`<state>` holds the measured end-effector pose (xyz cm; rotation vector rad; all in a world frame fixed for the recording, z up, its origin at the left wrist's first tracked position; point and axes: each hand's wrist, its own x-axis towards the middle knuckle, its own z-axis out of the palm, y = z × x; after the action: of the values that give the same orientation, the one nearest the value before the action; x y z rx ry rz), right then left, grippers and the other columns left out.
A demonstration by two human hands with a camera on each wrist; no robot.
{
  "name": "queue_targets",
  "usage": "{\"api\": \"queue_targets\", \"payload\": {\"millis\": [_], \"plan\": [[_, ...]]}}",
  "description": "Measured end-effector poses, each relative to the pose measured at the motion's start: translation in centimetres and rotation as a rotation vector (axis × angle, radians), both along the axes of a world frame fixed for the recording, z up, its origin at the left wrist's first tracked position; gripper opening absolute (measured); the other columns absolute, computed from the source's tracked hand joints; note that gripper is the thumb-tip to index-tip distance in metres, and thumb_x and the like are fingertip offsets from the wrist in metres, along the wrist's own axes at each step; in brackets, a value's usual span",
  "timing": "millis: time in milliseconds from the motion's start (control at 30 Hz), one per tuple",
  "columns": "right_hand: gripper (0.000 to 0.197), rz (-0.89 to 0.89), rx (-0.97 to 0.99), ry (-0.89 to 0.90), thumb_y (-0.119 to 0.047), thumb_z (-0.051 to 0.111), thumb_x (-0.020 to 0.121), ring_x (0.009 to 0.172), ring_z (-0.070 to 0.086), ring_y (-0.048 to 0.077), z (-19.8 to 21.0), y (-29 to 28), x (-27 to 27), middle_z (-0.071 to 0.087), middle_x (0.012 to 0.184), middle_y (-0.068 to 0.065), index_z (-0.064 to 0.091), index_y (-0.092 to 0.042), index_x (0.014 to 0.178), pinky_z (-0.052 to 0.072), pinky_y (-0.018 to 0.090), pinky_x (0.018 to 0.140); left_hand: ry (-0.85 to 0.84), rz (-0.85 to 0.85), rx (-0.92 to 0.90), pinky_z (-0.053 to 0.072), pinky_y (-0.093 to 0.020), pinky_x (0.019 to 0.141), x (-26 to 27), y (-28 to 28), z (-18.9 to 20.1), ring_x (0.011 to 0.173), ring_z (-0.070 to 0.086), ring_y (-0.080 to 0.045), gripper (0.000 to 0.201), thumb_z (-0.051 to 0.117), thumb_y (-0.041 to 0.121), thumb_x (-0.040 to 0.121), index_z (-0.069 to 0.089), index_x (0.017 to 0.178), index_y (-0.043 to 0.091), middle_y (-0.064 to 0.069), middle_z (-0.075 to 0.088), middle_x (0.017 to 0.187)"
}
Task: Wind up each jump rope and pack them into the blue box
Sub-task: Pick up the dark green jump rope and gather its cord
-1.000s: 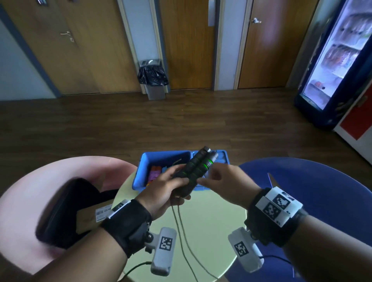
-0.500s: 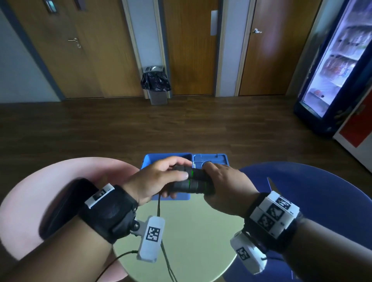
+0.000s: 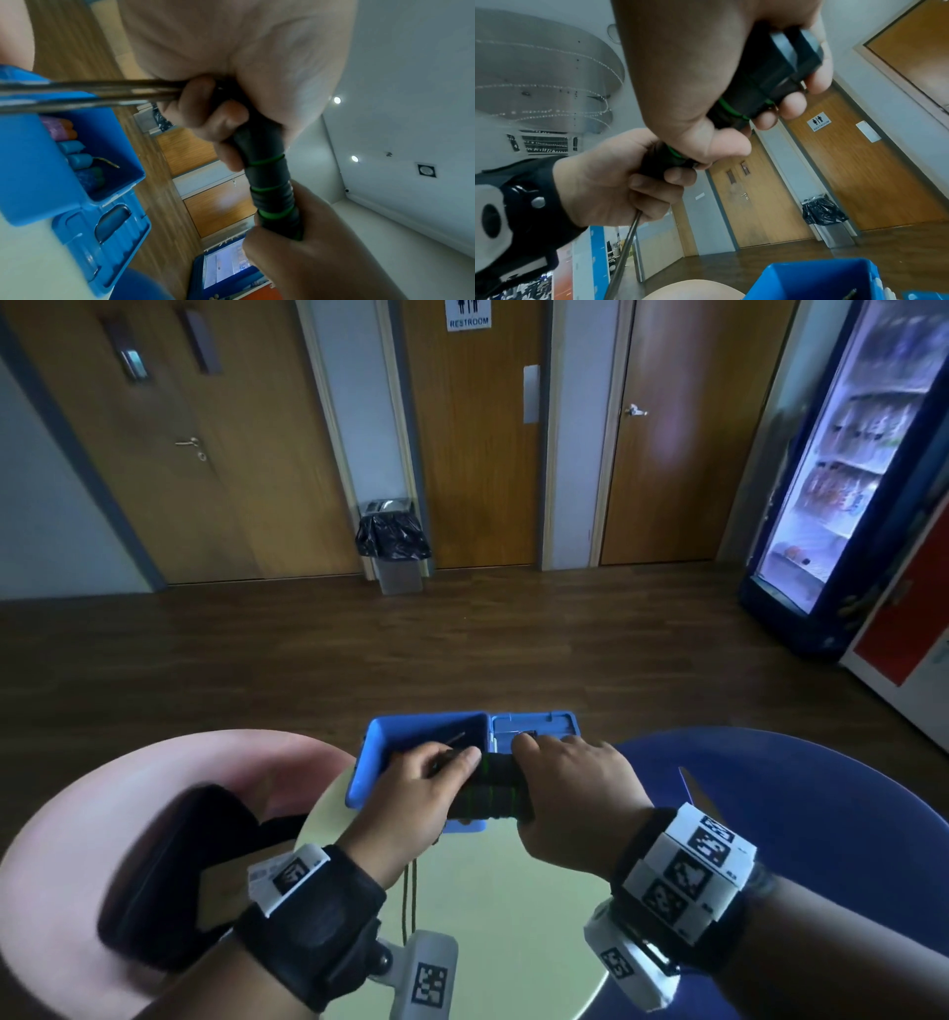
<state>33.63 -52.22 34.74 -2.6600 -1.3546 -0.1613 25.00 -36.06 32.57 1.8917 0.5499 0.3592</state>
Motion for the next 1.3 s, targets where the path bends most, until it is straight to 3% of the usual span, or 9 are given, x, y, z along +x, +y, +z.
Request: {"api": "queue_targets", "payload": {"millis": [200,500,633,733,900,1033,1133,1233,1300], "plan": [[0.041,-0.004,-0.014,0.033,-0.039,0.053,0.077,0.097,0.057,0.027,0.5,0.8,-1.3,0.056,0.105,-0.001,0.041,-0.023,0.113,0.044,0.041,0.087,-0.061,0.026,-0.012,0.038,-0.020,0.056,0.2,-0.6,0.4,0.057,0.053,-0.006,0.031,0.066,0.039,0.092,0.062,0.077,0.013,0.015,0.056,0.056],[0.042,-0.027,0.047,0.065,-0.040,0.053,0.078,0.093,0.055,0.026,0.1,1.6,-1.9,0.054,0.102,0.000,0.042,-0.020,0.114,0.044,0.040,0.084,-0.084,0.093,-0.064,0.036,-0.028,0.053,0.0,-1.3,1.0,0.057,0.052,-0.017,0.031,0.061,0.033,0.095,0.053,0.073,0.013,0.011,0.053,0.052],[0.035,-0.059,0.083,-0.044,-0.039,0.052,0.069,0.074,0.058,0.027,-0.3,1.9,-1.6,0.057,0.082,-0.002,0.050,-0.018,0.097,0.043,0.038,0.069,-0.061,0.096,-0.228,0.038,-0.022,0.048,-0.1,-1.1,0.9,0.059,0.055,-0.017,0.028,0.057,0.040,0.095,0.060,0.079,0.018,0.004,0.061,0.066],[0.034,-0.071,0.079,-0.019,-0.043,0.048,0.073,0.076,0.058,0.026,-0.5,1.7,-1.1,0.058,0.083,-0.003,0.047,-0.020,0.098,0.040,0.038,0.072,-0.051,0.058,-0.478,0.032,-0.023,0.043,-0.4,-0.7,1.0,0.048,0.051,-0.018,0.041,0.044,0.045,0.102,0.068,0.091,0.014,-0.009,0.064,0.069],[0.028,-0.081,0.181,0.187,-0.046,0.050,0.079,0.074,0.049,0.022,-0.4,1.6,-0.9,0.055,0.082,-0.009,0.034,-0.027,0.091,0.035,0.035,0.071,-0.089,-0.067,-0.368,0.029,-0.024,0.040,-1.4,-0.1,1.3,0.042,0.042,-0.019,0.057,0.030,0.043,0.106,0.065,0.093,0.000,-0.018,0.063,0.069],[0.020,-0.088,0.294,0.546,-0.031,0.057,0.076,0.067,0.050,0.014,-0.3,1.8,-1.1,0.056,0.078,-0.008,0.040,-0.025,0.086,0.036,0.032,0.059,-0.182,0.003,-0.179,0.028,-0.022,0.044,-1.6,-1.0,2.0,0.047,0.032,-0.014,0.044,0.038,0.033,0.106,0.045,0.068,0.011,-0.008,0.041,0.056],[0.020,-0.050,0.352,0.703,-0.026,0.060,0.075,0.061,0.047,0.013,-0.4,1.9,-1.2,0.052,0.072,-0.006,0.041,-0.024,0.082,0.036,0.030,0.055,-0.246,0.050,-0.142,0.032,-0.021,0.047,-1.6,-1.3,2.2,0.044,0.037,-0.007,0.045,0.043,0.035,0.104,0.047,0.065,0.013,0.007,0.043,0.050],[0.021,0.000,0.351,0.719,-0.024,0.059,0.078,0.059,0.045,0.012,-0.5,1.8,-1.5,0.050,0.072,-0.006,0.039,-0.023,0.083,0.036,0.028,0.055,-0.227,0.056,-0.233,0.027,-0.027,0.048,-1.5,-1.2,1.9,0.048,0.034,-0.013,0.044,0.053,0.048,0.097,0.052,0.073,0.011,0.005,0.038,0.054],[0.021,0.014,0.316,0.642,-0.023,0.059,0.080,0.062,0.046,0.011,-0.3,1.6,-1.5,0.051,0.075,-0.007,0.038,-0.023,0.087,0.036,0.027,0.054,-0.205,0.044,-0.316,0.024,-0.027,0.047,-1.6,-1.1,1.7,0.049,0.033,-0.013,0.035,0.052,0.039,0.099,0.052,0.072,0.018,0.003,0.037,0.056]]}}
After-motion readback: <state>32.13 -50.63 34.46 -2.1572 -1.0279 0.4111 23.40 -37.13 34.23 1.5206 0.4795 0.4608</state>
